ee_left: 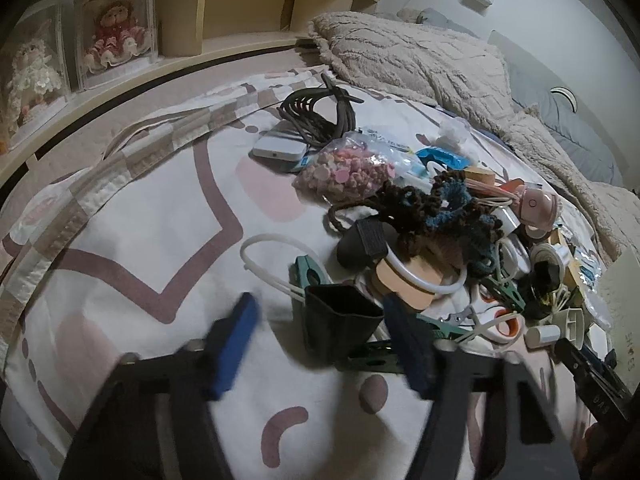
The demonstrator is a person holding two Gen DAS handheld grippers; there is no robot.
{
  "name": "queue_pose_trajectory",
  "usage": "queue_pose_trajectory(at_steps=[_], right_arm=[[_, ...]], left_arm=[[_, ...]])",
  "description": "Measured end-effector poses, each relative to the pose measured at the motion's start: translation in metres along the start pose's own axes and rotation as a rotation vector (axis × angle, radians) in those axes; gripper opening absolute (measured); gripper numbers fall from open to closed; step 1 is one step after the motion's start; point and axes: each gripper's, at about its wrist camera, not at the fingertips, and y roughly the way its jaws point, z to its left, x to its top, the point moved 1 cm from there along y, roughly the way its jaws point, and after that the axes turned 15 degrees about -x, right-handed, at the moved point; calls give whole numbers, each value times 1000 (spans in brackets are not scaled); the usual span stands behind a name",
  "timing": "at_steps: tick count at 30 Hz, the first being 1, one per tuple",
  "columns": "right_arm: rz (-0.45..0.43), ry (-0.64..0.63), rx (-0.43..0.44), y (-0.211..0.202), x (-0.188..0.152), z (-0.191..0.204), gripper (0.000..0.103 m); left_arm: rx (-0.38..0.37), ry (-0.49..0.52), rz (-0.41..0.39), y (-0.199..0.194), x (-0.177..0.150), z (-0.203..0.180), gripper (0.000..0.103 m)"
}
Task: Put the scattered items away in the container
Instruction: 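Close right tool on grey plastic holder while left tool closes on black cup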
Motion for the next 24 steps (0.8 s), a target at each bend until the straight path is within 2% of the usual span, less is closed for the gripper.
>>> queue_pose_trajectory(at_steps=[2, 4, 11, 15, 21, 24], right_arm=[[5, 5, 0, -1, -2, 0, 61], [3, 14, 1, -3, -5, -2, 61], [8, 36, 9, -10, -12, -6, 60], [14, 38, 12, -16, -16, -8, 60], [30, 29, -3, -23, -27, -11, 60], [38, 23, -21, -27, -33, -15, 58]], left_arm=[[-9, 4, 4, 0, 0, -1, 40], [-25, 5, 8, 0, -1, -2, 33], [-53, 20, -66, -18, -1, -6, 32], [-47, 60, -109, -29, -3, -13, 32], [-129, 161, -72, -26, -13, -42, 31], [-169, 253, -54, -24, -22, -67, 31]])
